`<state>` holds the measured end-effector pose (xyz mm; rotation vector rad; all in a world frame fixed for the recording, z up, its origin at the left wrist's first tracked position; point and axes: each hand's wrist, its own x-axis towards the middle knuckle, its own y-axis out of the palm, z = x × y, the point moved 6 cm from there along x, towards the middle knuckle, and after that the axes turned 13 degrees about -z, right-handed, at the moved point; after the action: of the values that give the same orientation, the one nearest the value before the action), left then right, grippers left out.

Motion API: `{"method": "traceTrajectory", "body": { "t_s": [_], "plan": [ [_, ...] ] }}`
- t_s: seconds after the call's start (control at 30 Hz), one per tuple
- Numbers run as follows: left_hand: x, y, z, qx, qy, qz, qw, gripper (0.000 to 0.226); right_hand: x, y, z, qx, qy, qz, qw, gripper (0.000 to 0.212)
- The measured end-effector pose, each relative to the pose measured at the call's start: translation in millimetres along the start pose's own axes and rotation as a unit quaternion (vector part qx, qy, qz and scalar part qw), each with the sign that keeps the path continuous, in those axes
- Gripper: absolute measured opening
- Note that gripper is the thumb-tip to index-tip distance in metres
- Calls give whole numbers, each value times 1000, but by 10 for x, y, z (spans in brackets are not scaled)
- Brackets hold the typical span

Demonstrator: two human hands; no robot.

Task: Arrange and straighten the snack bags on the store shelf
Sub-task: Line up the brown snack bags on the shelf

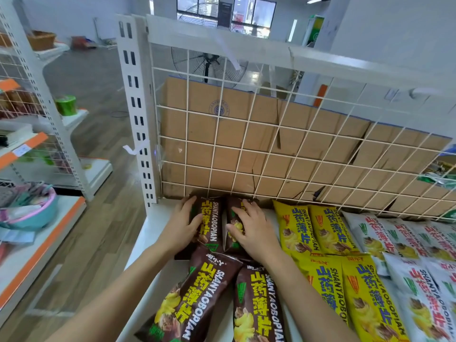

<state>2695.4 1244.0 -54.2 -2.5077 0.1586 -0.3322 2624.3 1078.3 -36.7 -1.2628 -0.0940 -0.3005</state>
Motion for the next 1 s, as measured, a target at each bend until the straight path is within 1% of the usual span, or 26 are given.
{"method": "traceTrajectory", "body": {
  "t_s": [0.07,0.17,0.2,0.27,0.33,0.4,0.47,0.53,0.63,0.7,0.77,0.87,0.93,1.0],
  "plan": [
    [-113,-110,9,-6,1,2,1000,53,-79,-95,74,10,-23,-36,999,58],
    [-316,-201,-28,-7,16,17,1000,53,-232,-183,237,40,-56,-54,996,63],
    [-389,-221,-53,-6,22,19,1000,52,-282,-191,281,49,-67,-60,995,62],
    [-537,-266,-99,-7,31,7,999,51,-367,-204,341,54,-82,-73,993,53],
    [-675,-332,-125,9,27,-13,999,50,-430,-196,364,36,-87,-58,994,40],
    [-788,-382,-125,27,29,-15,999,53,-459,-177,370,15,-93,-38,995,30],
    [-863,-399,-133,42,51,9,998,68,-461,-154,404,-7,-101,-7,995,30],
    [-917,-402,-124,52,72,23,996,79,-451,-137,439,-14,-95,25,995,30],
    [-1032,-394,-110,49,100,37,993,89,-435,-123,449,6,-73,39,997,25],
    [-1135,-361,-98,63,117,57,990,92,-446,-120,454,16,-51,45,998,24],
    [-1207,-345,-86,70,117,63,989,95,-450,-115,453,1,-24,57,998,28],
    [-1254,-363,-97,64,103,56,991,96,-442,-108,462,-20,9,75,997,29],
    [-1282,-384,-112,49,94,54,993,93,-443,-125,476,21,25,69,997,22],
    [-1325,-419,-136,9,84,48,995,83,-439,-160,495,78,35,55,995,17]
  ]
}}
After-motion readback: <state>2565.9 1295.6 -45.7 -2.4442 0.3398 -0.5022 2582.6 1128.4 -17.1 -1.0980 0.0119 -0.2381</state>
